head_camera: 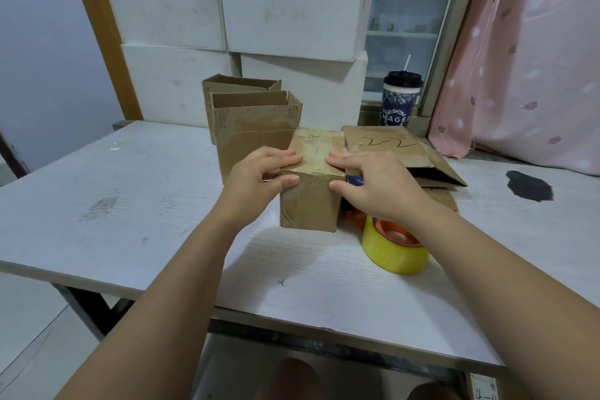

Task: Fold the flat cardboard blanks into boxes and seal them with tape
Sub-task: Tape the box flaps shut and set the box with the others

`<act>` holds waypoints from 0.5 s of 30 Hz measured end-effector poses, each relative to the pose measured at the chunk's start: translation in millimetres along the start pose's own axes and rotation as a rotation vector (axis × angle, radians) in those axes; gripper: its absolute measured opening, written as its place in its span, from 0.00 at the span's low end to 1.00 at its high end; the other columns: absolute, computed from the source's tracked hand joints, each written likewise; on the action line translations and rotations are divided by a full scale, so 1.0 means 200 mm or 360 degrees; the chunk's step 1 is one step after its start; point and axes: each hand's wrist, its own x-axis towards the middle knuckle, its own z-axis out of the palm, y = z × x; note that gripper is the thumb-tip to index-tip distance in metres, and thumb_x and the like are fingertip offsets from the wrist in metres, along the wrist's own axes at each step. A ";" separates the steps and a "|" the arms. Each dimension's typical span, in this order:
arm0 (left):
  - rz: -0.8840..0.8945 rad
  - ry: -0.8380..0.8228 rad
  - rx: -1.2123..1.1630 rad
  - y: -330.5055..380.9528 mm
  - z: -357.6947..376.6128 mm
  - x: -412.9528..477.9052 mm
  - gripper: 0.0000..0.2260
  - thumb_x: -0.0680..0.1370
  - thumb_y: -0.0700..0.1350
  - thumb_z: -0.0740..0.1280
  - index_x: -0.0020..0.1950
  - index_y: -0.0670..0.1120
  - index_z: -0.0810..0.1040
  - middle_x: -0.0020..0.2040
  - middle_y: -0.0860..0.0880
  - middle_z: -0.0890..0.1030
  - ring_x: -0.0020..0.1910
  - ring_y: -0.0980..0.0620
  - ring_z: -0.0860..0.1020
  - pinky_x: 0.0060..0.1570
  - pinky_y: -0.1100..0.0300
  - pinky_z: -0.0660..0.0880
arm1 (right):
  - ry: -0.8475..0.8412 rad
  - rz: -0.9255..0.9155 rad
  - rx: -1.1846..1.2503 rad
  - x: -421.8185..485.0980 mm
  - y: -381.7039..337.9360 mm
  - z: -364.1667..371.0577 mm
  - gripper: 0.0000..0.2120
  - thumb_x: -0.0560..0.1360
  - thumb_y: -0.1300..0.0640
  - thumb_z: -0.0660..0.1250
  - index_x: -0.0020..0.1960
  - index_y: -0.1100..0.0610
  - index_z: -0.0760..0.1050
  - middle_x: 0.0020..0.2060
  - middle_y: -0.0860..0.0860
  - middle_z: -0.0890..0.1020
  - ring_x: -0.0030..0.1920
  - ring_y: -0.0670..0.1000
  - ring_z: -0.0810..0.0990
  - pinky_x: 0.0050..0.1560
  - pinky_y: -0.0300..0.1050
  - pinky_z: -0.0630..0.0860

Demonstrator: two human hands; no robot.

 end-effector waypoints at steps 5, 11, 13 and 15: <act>-0.0175 0.0120 0.0009 0.09 -0.02 0.09 0.11 0.79 0.52 0.62 0.45 0.56 0.84 0.48 0.58 0.81 0.50 0.61 0.77 0.51 0.63 0.72 | 0.0152 0.0137 0.0138 0.02 -0.03 0.02 0.21 0.74 0.42 0.68 0.62 0.51 0.79 0.63 0.45 0.78 0.67 0.42 0.71 0.70 0.42 0.63; -0.0350 -0.0478 0.0652 0.20 0.11 0.41 0.16 0.81 0.47 0.60 0.66 0.43 0.74 0.67 0.46 0.73 0.65 0.48 0.71 0.57 0.62 0.64 | 0.0104 0.0154 0.0121 0.03 -0.03 0.02 0.21 0.74 0.42 0.68 0.62 0.52 0.79 0.63 0.47 0.79 0.66 0.46 0.74 0.67 0.45 0.67; -0.0430 -0.0577 0.0846 0.20 0.15 0.49 0.21 0.81 0.51 0.57 0.71 0.43 0.67 0.71 0.41 0.67 0.69 0.43 0.65 0.64 0.55 0.62 | 0.0093 0.0156 0.0096 0.03 -0.03 0.02 0.21 0.74 0.42 0.67 0.63 0.51 0.79 0.63 0.47 0.78 0.66 0.47 0.74 0.67 0.45 0.67; -0.0511 -0.0575 0.1078 0.17 0.17 0.54 0.25 0.80 0.59 0.54 0.74 0.49 0.62 0.74 0.41 0.62 0.72 0.40 0.59 0.68 0.48 0.57 | 0.0091 0.0146 0.0131 0.03 -0.03 0.02 0.21 0.74 0.42 0.67 0.63 0.52 0.78 0.64 0.47 0.78 0.67 0.47 0.73 0.68 0.45 0.66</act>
